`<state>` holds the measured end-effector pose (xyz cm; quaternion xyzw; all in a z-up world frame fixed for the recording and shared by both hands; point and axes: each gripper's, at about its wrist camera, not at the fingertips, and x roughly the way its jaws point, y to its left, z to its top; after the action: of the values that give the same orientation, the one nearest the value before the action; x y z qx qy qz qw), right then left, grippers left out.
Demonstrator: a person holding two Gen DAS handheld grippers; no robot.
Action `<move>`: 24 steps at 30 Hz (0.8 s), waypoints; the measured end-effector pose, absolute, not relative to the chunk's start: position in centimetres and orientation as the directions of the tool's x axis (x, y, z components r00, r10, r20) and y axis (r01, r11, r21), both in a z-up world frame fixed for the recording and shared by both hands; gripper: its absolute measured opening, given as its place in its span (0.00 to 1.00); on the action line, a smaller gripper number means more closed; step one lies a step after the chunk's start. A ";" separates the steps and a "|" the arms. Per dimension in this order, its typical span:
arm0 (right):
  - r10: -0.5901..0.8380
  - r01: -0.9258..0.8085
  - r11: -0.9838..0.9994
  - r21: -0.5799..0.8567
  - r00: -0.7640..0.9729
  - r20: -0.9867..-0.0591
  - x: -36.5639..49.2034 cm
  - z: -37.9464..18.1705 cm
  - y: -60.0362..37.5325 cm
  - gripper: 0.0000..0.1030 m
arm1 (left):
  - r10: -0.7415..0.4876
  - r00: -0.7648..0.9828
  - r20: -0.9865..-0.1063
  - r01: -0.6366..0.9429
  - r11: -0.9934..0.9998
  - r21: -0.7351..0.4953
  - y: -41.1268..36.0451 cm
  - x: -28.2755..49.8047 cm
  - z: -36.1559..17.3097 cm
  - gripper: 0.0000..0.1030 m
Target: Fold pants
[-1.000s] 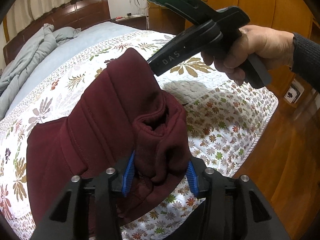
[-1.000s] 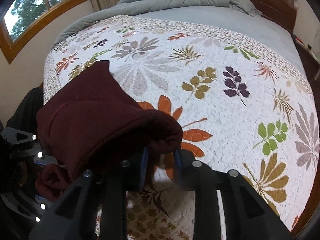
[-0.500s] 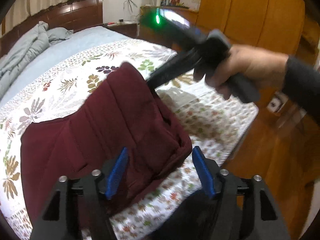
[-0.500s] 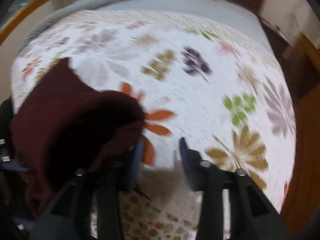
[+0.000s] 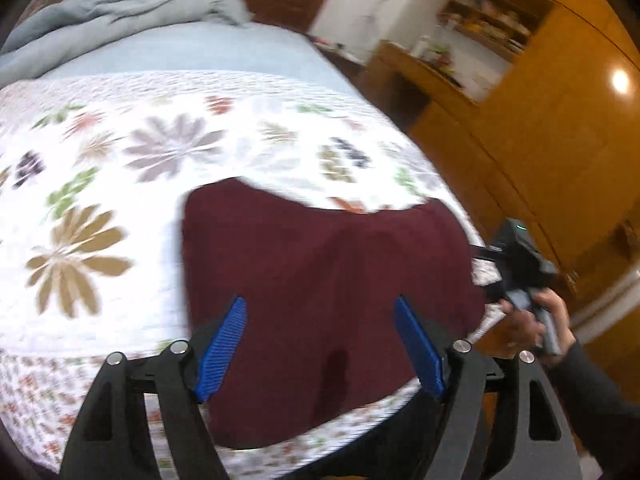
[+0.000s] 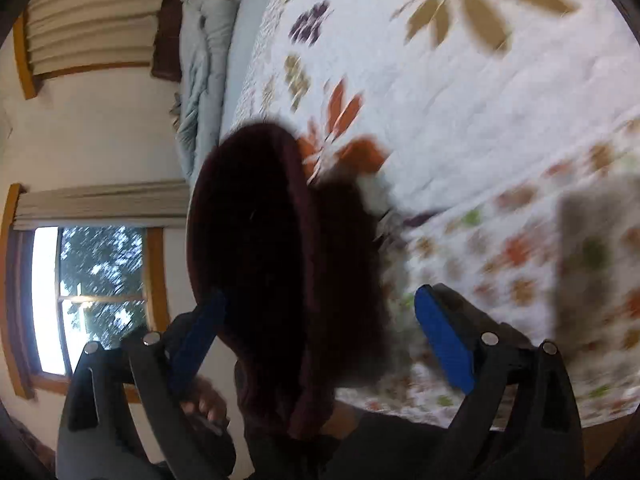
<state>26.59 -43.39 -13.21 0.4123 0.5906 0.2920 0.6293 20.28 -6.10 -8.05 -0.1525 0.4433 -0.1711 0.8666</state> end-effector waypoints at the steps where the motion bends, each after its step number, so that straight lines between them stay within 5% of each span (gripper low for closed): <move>1: 0.859 0.102 0.483 0.870 0.138 -0.493 26.5 -12.8 -42.8 0.92 | -0.418 0.553 -0.721 0.145 0.900 -0.411 -5.2 20.2 -8.4 0.74; 7: 0.822 0.014 0.566 0.824 0.068 -0.566 27.5 -11.1 -38.2 0.90 | -0.395 0.562 -0.727 0.088 0.902 -0.422 -2.3 19.5 -9.7 0.74; 9: 0.802 -0.050 0.597 0.801 0.072 -0.593 27.4 -10.2 -36.8 0.65 | -0.395 0.565 -0.724 0.077 0.899 -0.431 -2.0 19.2 -10.0 0.74; 10: 0.790 -0.078 0.613 0.786 0.055 -0.611 27.6 -9.7 -36.1 0.65 | -0.393 0.565 -0.725 0.070 0.899 -0.433 -1.8 19.2 -10.1 0.74; 11: 0.778 -0.086 0.628 0.773 0.049 -0.627 27.7 -9.3 -35.6 0.66 | -0.392 0.563 -0.728 0.064 0.899 -0.434 -1.6 19.4 -10.3 0.74; 14: 0.742 -0.063 0.671 0.739 0.042 -0.669 27.5 -9.1 -36.2 0.92 | -0.388 0.566 -0.728 0.061 0.900 -0.432 -1.3 19.4 -10.3 0.74; 20: 0.779 0.142 0.567 0.811 0.227 -0.584 25.3 -10.2 -42.7 0.92 | -0.373 0.556 -0.743 0.054 0.908 -0.416 -1.4 19.3 -10.9 0.74; 24: 0.786 0.031 0.564 0.825 0.287 -0.548 23.3 -8.5 -42.3 0.97 | -0.360 0.550 -0.754 0.065 0.918 -0.391 -1.9 19.2 -10.9 0.74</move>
<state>23.28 -42.31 -8.51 0.3823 0.5338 0.2677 0.7051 19.22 -1.91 -10.93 -0.1611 0.4583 -0.1229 0.8654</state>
